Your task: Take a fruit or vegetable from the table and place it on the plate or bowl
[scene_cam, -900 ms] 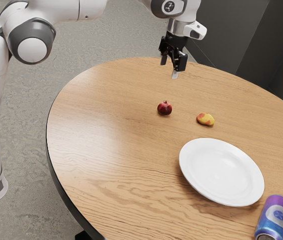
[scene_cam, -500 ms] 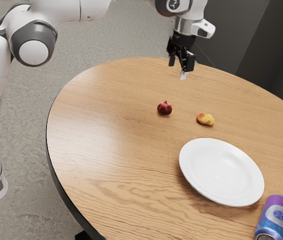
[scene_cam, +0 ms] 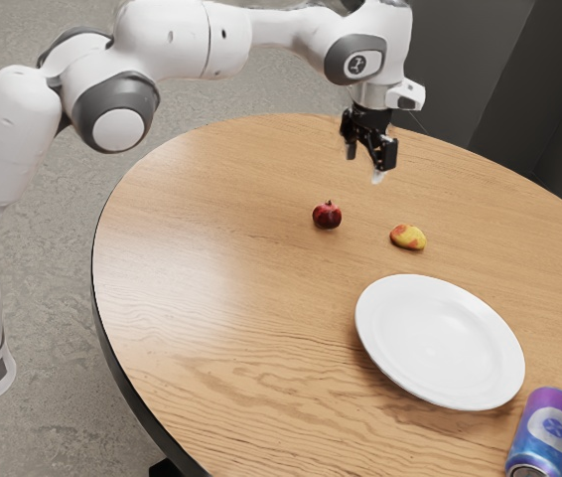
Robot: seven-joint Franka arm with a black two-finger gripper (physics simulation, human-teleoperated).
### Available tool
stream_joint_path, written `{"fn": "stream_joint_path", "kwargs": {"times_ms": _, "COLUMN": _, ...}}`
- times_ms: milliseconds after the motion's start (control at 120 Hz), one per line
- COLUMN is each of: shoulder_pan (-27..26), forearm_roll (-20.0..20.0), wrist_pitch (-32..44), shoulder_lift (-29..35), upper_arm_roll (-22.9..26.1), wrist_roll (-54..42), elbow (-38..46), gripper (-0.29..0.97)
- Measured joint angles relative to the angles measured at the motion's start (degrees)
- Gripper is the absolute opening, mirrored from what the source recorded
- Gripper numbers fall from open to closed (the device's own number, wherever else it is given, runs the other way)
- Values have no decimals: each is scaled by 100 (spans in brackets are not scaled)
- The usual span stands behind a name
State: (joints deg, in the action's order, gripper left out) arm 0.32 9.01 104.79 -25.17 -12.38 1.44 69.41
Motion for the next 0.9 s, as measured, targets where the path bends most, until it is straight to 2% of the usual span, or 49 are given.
{"fn": "stream_joint_path", "kwargs": {"times_ms": 192, "shoulder_pan": 399, "forearm_roll": 139, "wrist_pitch": 804, "shoulder_lift": -448, "upper_arm_roll": 0, "wrist_roll": -76, "elbow": -12, "gripper": 68}}
{"fn": "stream_joint_path", "kwargs": {"times_ms": 383, "shoulder_pan": 457, "forearm_roll": 164, "wrist_pitch": 1015, "shoulder_lift": -440, "upper_arm_roll": 56, "wrist_roll": -205, "elbow": -15, "gripper": 68}}
{"fn": "stream_joint_path", "kwargs": {"times_ms": 583, "shoulder_pan": 433, "forearm_roll": 80, "wrist_pitch": 745, "shoulder_lift": -334, "upper_arm_roll": 76, "wrist_roll": -484, "elbow": -99, "gripper": 68}}
{"fn": "stream_joint_path", "kwargs": {"times_ms": 675, "shoulder_pan": 444, "forearm_roll": -40, "wrist_pitch": 266, "shoulder_lift": -360, "upper_arm_roll": 62, "wrist_roll": -558, "elbow": -481, "gripper": 68}}
{"fn": "stream_joint_path", "kwargs": {"times_ms": 800, "shoulder_pan": 451, "forearm_roll": -152, "wrist_pitch": -137, "shoulder_lift": -448, "upper_arm_roll": 82, "wrist_roll": -738, "elbow": -575, "gripper": 68}}
{"fn": "stream_joint_path", "kwargs": {"times_ms": 900, "shoulder_pan": 473, "forearm_roll": 0, "wrist_pitch": -144, "shoulder_lift": -702, "upper_arm_roll": 100, "wrist_roll": -927, "elbow": -529, "gripper": 68}}
